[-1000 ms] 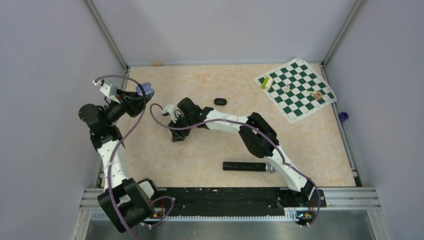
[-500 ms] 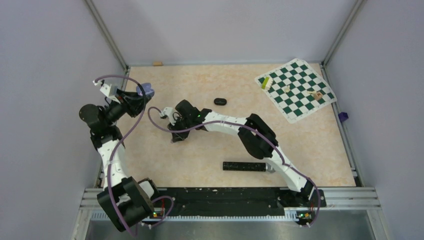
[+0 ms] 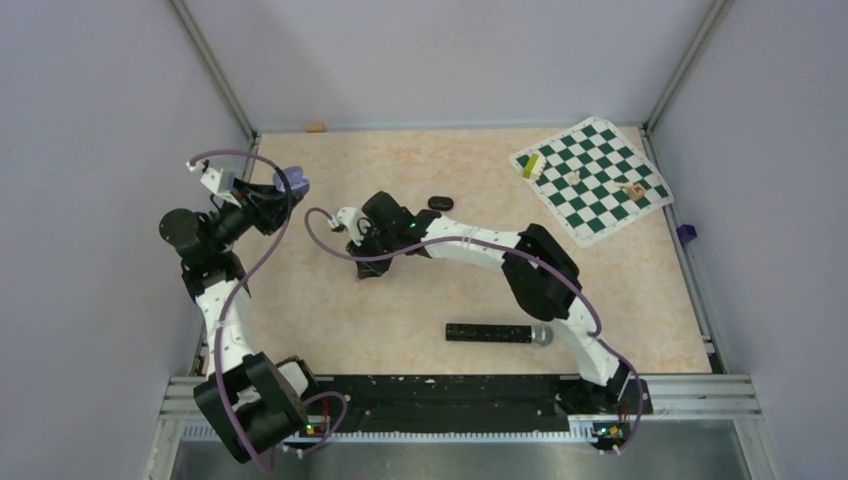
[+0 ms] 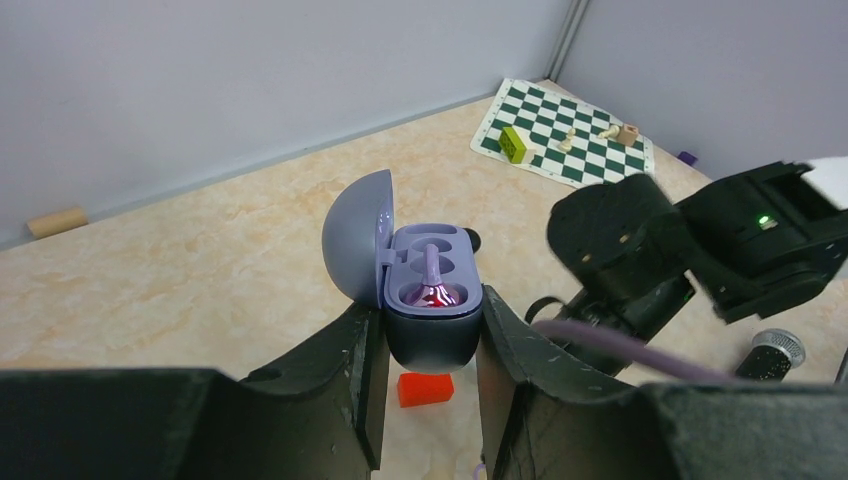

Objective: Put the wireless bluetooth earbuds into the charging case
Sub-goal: Pick up the earbud from the center of the board, then place the earbud at the center of the board.

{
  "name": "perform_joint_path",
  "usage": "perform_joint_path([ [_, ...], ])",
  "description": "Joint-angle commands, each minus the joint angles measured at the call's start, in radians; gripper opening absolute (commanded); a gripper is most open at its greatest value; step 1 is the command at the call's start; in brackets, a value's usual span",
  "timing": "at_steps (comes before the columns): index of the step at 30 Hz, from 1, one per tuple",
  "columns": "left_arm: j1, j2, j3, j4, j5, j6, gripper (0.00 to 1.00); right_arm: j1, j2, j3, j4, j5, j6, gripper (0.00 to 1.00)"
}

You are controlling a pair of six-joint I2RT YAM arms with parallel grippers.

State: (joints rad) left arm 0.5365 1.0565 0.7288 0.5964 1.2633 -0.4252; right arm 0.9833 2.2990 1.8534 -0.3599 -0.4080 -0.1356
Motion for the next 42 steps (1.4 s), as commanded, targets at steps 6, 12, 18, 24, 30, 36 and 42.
perform_joint_path([
  [6, -0.095, 0.031, 0.040, -0.055, -0.003, 0.081, 0.00, -0.155, -0.387, -0.279, 0.090, -0.004, 0.005, 0.16],
  [12, -0.309, 0.094, 0.126, -0.338, -0.051, 0.349, 0.00, -0.334, -0.594, -0.579, 0.210, 0.000, 0.007, 0.15],
  [18, -0.499, 0.280, 0.357, -0.702, -0.022, 0.624, 0.00, -0.470, -0.672, -0.810, 0.337, 0.049, 0.023, 0.15],
  [24, -0.606, 0.394, 0.426, -0.782, 0.028, 0.663, 0.00, -0.527, -0.629, -0.904, 0.475, 0.086, 0.124, 0.15],
  [30, -0.649, 0.353, 0.283, -0.604, 0.011, 0.581, 0.00, -0.552, -0.544, -0.891, 0.486, 0.136, 0.212, 0.15],
  [36, -0.690, 0.368, 0.273, -0.646, -0.004, 0.644, 0.00, -0.563, -0.496, -0.887, 0.479, 0.152, 0.229, 0.15],
  [42, -0.746, 0.434, 0.362, -0.910, -0.002, 0.871, 0.00, -0.600, -0.491, -0.893, 0.477, 0.115, 0.242, 0.16],
])
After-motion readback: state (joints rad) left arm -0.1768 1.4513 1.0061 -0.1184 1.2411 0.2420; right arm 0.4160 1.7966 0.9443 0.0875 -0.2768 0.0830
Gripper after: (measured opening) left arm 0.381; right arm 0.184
